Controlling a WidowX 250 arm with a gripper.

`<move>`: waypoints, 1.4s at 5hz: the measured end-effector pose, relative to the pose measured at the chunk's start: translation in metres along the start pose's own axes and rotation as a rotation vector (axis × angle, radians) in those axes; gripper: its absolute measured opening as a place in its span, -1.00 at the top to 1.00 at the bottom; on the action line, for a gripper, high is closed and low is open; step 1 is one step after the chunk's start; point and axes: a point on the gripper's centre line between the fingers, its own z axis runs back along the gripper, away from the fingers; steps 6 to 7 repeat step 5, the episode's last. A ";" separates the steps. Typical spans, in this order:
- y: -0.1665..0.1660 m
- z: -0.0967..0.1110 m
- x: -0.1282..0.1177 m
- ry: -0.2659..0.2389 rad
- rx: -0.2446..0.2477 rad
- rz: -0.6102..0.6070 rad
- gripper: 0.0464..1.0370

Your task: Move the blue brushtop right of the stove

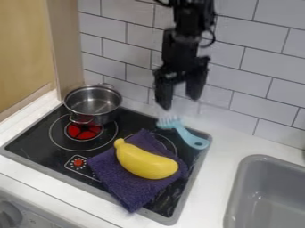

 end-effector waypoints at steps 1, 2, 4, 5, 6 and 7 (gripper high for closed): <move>0.013 0.012 -0.001 -0.023 0.031 -0.244 -0.93; 0.021 0.024 -0.030 0.005 0.032 -0.510 -0.93; 0.034 0.043 -0.097 0.016 0.039 -0.901 -0.93; 0.057 0.033 -0.116 0.042 0.058 -0.963 -0.93; 0.057 0.033 -0.116 0.042 0.058 -0.963 -0.93; 0.057 0.033 -0.116 0.042 0.058 -0.963 -0.93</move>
